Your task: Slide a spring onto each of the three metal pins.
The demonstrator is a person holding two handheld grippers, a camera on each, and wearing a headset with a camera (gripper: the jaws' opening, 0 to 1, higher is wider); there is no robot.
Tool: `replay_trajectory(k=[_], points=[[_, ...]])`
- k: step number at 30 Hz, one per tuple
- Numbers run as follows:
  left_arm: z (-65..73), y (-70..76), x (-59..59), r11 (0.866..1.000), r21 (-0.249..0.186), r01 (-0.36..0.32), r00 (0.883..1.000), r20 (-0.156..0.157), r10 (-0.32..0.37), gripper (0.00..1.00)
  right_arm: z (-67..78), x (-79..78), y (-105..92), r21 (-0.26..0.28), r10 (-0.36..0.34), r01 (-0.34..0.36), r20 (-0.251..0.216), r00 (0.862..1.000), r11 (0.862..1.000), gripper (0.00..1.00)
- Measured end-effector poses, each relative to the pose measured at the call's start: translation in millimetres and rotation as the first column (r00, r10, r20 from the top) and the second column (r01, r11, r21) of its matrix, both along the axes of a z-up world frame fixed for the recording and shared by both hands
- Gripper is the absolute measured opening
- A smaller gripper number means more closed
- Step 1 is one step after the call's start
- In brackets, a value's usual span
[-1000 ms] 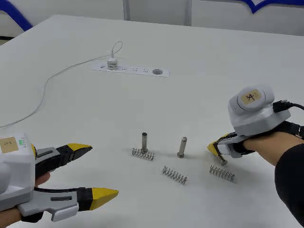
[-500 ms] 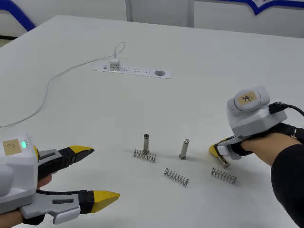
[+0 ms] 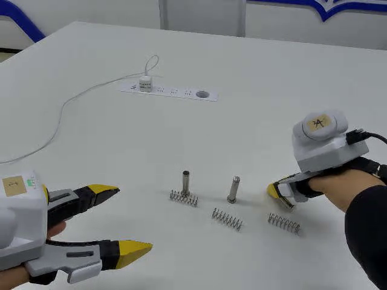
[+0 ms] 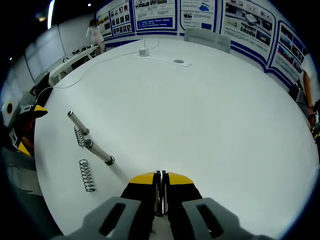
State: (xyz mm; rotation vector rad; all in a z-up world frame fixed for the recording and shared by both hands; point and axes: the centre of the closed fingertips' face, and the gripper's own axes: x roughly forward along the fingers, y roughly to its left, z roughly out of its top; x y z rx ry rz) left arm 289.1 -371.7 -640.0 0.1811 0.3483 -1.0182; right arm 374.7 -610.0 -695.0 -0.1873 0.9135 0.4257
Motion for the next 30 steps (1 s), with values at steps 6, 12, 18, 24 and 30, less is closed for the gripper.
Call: replay_trajectory(k=[6, 12, 18, 24, 30], points=[[2.1, -1.9, 0.1, 1.000, 0.001, 0.007, 1.000, 0.007, -0.007, 0.69, 14.4, -4.3, 0.2, 0.001, 0.003, -0.003, 0.033, 0.999, 1.000, 0.09], [5.6, -2.2, 1.1, 1.000, -0.003, 0.007, 1.000, 0.017, -0.007, 0.69, 22.9, -11.7, -1.2, 0.001, 0.001, -0.001, 0.054, 0.999, 1.000, 0.09], [7.5, -3.8, 0.0, 1.000, -0.003, 0.015, 1.000, 0.022, -0.014, 0.69, 28.7, -14.3, -3.7, 0.007, -0.009, 0.009, 0.076, 0.997, 1.000, 0.08], [11.1, -4.9, 0.0, 1.000, -0.002, 0.019, 0.999, 0.031, -0.019, 0.69, 27.6, -18.2, -4.7, 0.009, -0.016, 0.016, 0.074, 0.997, 1.000, 0.08], [12.7, -5.5, -0.1, 1.000, 0.000, 0.022, 0.999, 0.035, -0.022, 0.69, 32.4, -18.3, -6.6, 0.019, -0.019, 0.017, 0.091, 0.996, 1.000, 0.08]])
